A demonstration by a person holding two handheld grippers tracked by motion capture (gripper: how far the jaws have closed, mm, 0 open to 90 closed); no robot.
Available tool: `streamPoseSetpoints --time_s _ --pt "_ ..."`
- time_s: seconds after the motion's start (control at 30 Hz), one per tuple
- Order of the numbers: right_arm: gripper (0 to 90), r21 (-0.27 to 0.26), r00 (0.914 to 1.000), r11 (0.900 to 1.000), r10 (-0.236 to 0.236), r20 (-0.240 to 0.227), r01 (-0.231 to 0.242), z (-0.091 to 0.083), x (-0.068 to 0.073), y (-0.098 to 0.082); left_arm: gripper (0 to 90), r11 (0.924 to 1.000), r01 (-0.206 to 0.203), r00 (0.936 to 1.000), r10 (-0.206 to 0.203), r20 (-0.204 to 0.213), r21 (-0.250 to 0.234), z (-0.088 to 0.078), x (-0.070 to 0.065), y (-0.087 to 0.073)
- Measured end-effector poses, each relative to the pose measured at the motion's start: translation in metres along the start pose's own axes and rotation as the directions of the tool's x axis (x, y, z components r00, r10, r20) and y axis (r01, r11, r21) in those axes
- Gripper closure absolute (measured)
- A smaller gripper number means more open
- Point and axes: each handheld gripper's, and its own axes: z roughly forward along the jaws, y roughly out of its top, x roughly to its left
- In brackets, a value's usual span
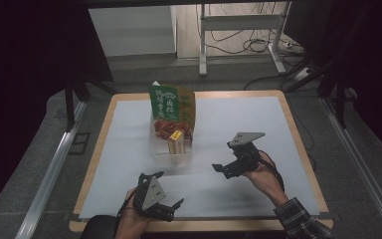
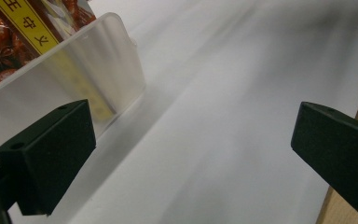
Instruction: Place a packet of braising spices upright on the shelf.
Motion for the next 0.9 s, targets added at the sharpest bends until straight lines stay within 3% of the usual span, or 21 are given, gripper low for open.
streamPoseSetpoints --time_s 0.9 --pt "0.4 0.031 0.9974 0.999 0.029 0.066 -0.031 -0.032 -0.003 -0.045 0.0 0.9999 -0.011 0.9999 0.011 -0.003 0.012 0.002 -0.002 0.0"
